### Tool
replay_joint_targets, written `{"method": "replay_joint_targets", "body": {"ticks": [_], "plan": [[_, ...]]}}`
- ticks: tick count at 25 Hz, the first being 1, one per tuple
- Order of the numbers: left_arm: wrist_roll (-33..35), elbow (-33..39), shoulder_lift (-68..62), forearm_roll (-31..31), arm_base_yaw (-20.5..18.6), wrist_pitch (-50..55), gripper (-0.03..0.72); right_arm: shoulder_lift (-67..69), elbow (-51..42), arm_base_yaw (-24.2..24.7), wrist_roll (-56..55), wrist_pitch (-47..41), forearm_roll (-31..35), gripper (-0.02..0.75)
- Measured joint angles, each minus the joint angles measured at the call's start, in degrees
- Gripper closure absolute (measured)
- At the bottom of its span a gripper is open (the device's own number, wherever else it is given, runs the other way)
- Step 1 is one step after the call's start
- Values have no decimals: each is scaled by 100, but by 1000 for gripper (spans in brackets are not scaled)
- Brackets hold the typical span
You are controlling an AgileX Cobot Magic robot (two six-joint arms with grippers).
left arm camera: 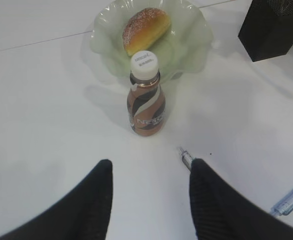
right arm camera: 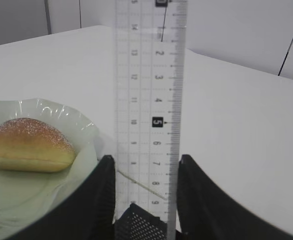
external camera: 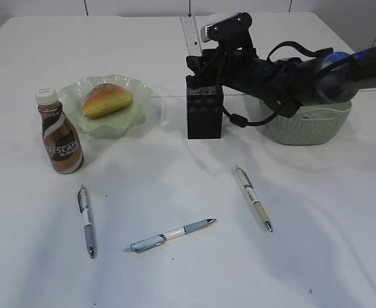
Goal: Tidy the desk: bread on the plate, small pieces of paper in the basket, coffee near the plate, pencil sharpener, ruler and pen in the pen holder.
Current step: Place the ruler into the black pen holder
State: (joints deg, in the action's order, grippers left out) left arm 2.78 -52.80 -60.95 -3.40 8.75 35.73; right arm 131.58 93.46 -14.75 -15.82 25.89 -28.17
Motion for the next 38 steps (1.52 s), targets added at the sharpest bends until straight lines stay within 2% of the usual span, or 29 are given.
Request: {"method": "replay_joint_targets", "body": {"ticks": [20,23,26,28,38], "plan": [[0,0,0,10,0,-11,341,37,0,0,0,-598,244,422],[0,0,0,10,0,-30,341,37,0,0,-174,-691,244,403],[0,0,0,10,0,-82,341,37,0,0,-428,-849,244,334],[0,0,0,10,0,-90,340,37,0,0,-488,-887,244,317],[0,0,0,10,0,-146,341,-103,0,0,-729,-1455,258,307]]}}
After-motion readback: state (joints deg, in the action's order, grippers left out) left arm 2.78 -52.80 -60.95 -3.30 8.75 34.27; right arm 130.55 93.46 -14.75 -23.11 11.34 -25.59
